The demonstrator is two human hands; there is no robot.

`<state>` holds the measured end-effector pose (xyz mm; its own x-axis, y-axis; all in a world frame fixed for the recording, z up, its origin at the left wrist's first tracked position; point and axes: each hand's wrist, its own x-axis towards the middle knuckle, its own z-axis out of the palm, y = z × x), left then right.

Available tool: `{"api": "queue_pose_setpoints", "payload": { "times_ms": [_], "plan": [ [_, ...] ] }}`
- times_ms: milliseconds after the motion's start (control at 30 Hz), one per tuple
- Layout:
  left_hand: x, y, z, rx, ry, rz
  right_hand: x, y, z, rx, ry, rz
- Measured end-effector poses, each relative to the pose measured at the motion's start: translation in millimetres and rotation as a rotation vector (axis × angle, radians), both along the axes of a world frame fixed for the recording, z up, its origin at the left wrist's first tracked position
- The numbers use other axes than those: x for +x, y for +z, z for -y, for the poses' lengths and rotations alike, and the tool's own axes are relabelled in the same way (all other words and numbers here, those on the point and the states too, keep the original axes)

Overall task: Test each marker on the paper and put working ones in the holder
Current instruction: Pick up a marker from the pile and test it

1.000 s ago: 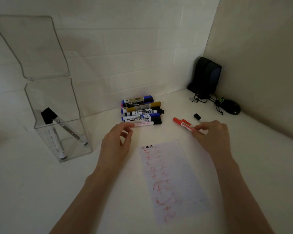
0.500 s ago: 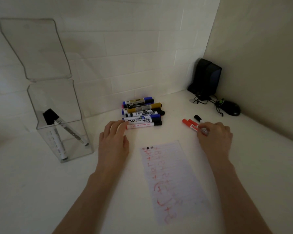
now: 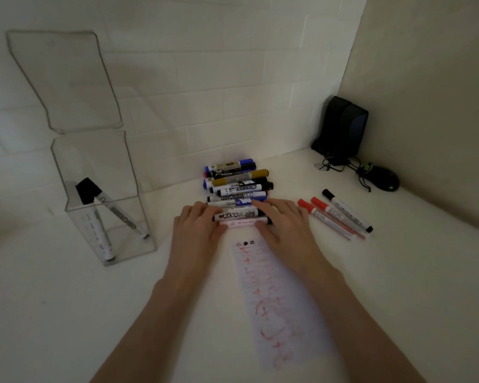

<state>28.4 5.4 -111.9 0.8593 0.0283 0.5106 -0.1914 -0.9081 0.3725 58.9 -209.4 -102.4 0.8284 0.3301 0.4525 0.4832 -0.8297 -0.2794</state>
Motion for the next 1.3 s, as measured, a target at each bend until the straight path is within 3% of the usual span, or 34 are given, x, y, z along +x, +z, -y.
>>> {"api": "queue_pose_setpoints", "payload": {
  "times_ms": [300, 567, 633, 733, 800, 900, 1100, 1200, 1300],
  "plan": [
    [-6, 9, 3, -0.126, -0.111, 0.057, 2, 0, -6, 0.015, -0.008, 0.095],
    [-13, 14, 7, -0.183, -0.175, -0.004, -5, 14, -5, 0.239, -0.065, 0.113],
    [-14, 17, 8, -0.237, -0.195, 0.0, -11, 25, -8, 0.424, -0.034, -0.009],
    [-21, 27, 19, -0.288, -0.286, -0.019, -26, 42, -20, 0.823, 0.047, -0.434],
    [-24, 30, 27, -0.29, -0.339, -0.035, -33, 46, -25, 0.932, 0.1, -0.552],
    [-21, 25, 23, -0.285, -0.326, -0.032, -34, 48, -26, 0.982, 0.124, -0.595],
    [-26, 20, 25, -0.086, -0.298, -0.055, -32, 49, -26, 1.083, -0.009, -0.611],
    [-27, 22, 4, -0.238, -0.284, -0.15, -20, 64, 9, 1.346, -0.137, -0.499],
    [-29, 27, -6, -0.396, -0.274, -0.093, -18, 64, 30, 1.264, -0.205, -0.473]
  ]
}}
